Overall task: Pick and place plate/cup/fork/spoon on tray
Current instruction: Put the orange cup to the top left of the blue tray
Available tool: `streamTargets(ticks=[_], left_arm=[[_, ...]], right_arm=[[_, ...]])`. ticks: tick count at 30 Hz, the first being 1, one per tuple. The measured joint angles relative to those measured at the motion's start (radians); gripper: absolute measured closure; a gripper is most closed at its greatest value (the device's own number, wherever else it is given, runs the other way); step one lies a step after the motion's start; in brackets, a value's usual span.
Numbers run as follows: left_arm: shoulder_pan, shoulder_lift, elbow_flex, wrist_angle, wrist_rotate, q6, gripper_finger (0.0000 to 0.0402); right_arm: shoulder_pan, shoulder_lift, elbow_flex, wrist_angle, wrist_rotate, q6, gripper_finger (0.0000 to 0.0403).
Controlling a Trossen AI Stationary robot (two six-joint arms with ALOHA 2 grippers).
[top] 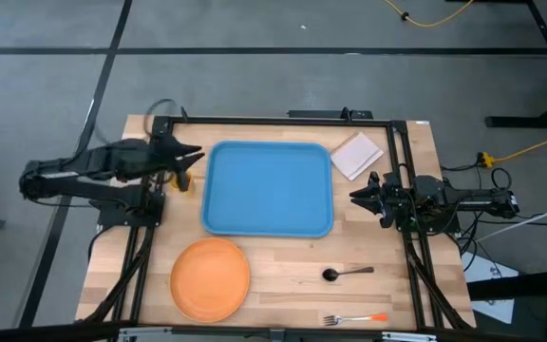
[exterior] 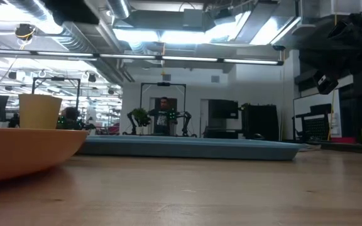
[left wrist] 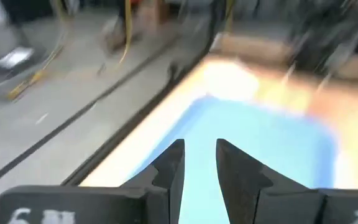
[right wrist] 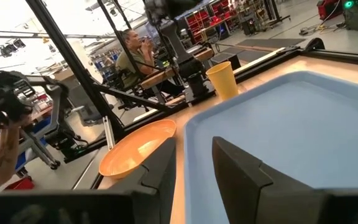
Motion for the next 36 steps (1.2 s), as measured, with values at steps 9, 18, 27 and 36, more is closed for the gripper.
streamTargets(ticks=[9, 18, 27, 36], left_arm=[[0.0, 0.193, 0.089, -0.336, -0.083, -0.003, 0.0317], [0.0, 0.211, 0.089, -0.35, 0.064, -0.202, 0.0317], [0.001, 0.21, 0.087, -0.545, 0.109, -0.501, 0.0317], [0.001, 0.21, 0.001, -0.55, 0.102, -0.657, 0.0317]], right_arm=[[0.0, 0.0, 0.0, 0.001, 0.0, 0.0, 0.0293], [0.0, 0.0, 0.0, 0.0, 0.0, -0.003, 0.0293], [0.0, 0.0, 0.0, -0.004, -0.007, -0.002, 0.0293], [0.0, 0.0, 0.0, -0.004, -0.01, -0.002, 0.0293]])
